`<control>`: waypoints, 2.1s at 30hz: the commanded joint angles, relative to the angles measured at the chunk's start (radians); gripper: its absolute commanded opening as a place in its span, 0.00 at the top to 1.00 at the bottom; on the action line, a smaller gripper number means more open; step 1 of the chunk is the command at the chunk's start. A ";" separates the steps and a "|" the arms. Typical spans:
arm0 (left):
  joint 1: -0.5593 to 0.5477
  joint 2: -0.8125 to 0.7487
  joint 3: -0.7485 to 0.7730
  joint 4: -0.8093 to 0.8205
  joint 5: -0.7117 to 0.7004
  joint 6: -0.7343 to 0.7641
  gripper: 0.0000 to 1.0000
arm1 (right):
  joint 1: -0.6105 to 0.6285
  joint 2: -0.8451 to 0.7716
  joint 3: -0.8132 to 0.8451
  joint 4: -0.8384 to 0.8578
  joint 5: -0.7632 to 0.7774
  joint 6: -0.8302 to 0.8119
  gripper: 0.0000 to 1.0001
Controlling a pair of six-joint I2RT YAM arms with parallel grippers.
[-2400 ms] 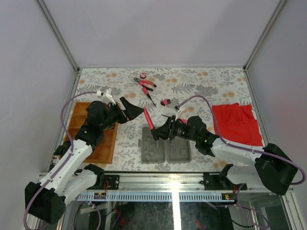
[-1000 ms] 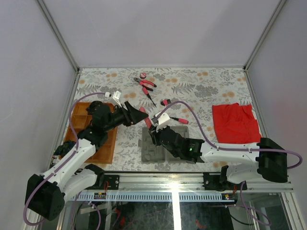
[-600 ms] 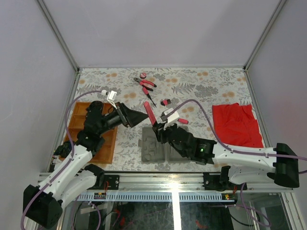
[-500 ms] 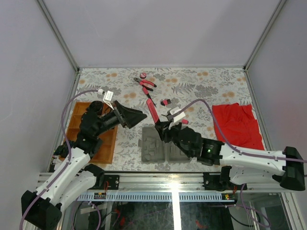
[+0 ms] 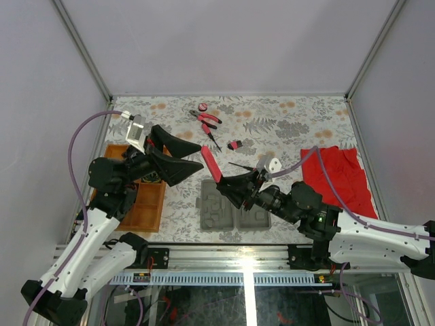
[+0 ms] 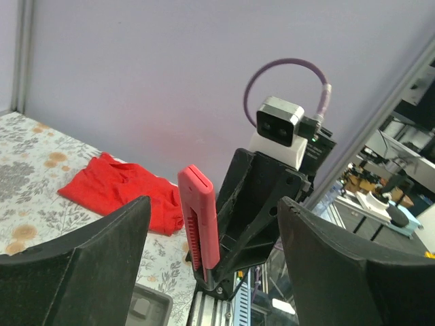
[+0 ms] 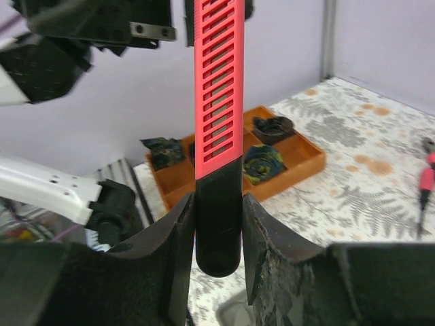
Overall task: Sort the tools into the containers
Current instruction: Pick up the utility knife at the center of the board, then place the utility knife in the storage box.
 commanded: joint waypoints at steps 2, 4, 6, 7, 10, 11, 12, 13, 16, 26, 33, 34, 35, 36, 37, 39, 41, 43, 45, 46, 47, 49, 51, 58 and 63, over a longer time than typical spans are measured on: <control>-0.026 0.024 0.023 0.134 0.082 -0.041 0.24 | 0.006 0.020 0.033 0.215 -0.139 0.098 1.00; -0.036 0.027 0.020 0.133 0.072 -0.041 0.23 | 0.005 0.046 0.056 0.233 -0.158 0.127 1.00; -0.044 0.032 0.012 0.146 0.067 -0.052 0.23 | 0.005 0.069 0.072 0.255 -0.182 0.150 1.00; -0.049 0.035 0.009 0.160 0.068 -0.062 0.23 | 0.005 0.079 0.075 0.273 -0.188 0.166 1.00; -0.061 0.039 -0.001 0.219 0.077 -0.101 0.32 | 0.005 0.107 0.089 0.300 -0.192 0.214 1.00; -0.065 0.039 -0.006 0.247 0.082 -0.117 0.35 | 0.005 0.115 0.092 0.309 -0.190 0.228 1.00; -0.068 0.037 -0.015 0.278 0.086 -0.134 0.38 | 0.005 0.120 0.093 0.325 -0.190 0.243 1.00; -0.070 0.036 -0.023 0.304 0.089 -0.149 0.41 | 0.004 0.125 0.089 0.344 -0.194 0.258 1.00; -0.075 0.031 -0.036 0.340 0.093 -0.176 0.49 | 0.001 0.134 0.089 0.375 -0.210 0.285 1.00; -0.078 0.010 -0.037 0.276 0.075 -0.159 0.78 | -0.016 0.147 0.082 0.392 -0.207 0.324 1.00; -0.078 -0.011 -0.009 0.055 -0.020 -0.060 0.98 | -0.020 0.134 0.063 0.354 -0.158 0.308 0.73; -0.078 -0.009 -0.002 0.010 -0.038 -0.037 0.98 | -0.020 0.127 0.055 0.338 -0.136 0.300 0.62; -0.078 -0.007 0.004 -0.033 -0.056 -0.013 0.99 | -0.020 0.117 0.049 0.321 -0.112 0.290 0.52; -0.079 -0.001 0.011 -0.079 -0.073 0.008 1.00 | -0.020 0.107 0.043 0.299 -0.083 0.275 0.45; -0.078 0.004 0.022 -0.126 -0.093 0.029 1.00 | -0.020 0.095 0.039 0.272 -0.055 0.261 0.40; -0.078 0.022 0.043 -0.223 -0.136 0.057 1.00 | -0.020 0.073 0.037 0.210 0.002 0.229 0.32; -0.079 0.039 0.057 -0.295 -0.183 0.076 1.00 | -0.020 0.055 0.037 0.157 0.047 0.193 0.29; -0.079 0.052 0.060 -0.346 -0.229 0.088 1.00 | -0.020 0.041 0.038 0.111 0.088 0.161 0.27; -0.079 0.068 0.068 -0.398 -0.280 0.097 1.00 | -0.020 0.033 0.043 0.060 0.133 0.131 0.26; -0.080 0.079 0.076 -0.433 -0.307 0.102 1.00 | -0.020 0.032 0.047 0.029 0.157 0.118 0.26; -0.080 0.092 0.086 -0.462 -0.336 0.107 1.00 | -0.020 0.035 0.052 0.002 0.182 0.107 0.26; -0.082 0.117 0.100 -0.520 -0.393 0.109 1.00 | -0.020 0.040 0.063 -0.059 0.227 0.089 0.26; -0.089 0.136 0.116 -0.578 -0.460 0.109 1.00 | -0.020 0.048 0.070 -0.107 0.281 0.079 0.26; -0.143 0.217 0.136 -0.707 -0.637 0.078 1.00 | -0.020 0.110 0.112 -0.267 0.413 0.090 0.26; -0.261 0.290 0.139 -0.742 -0.756 0.047 1.00 | -0.042 0.142 0.152 -0.417 0.479 0.167 0.30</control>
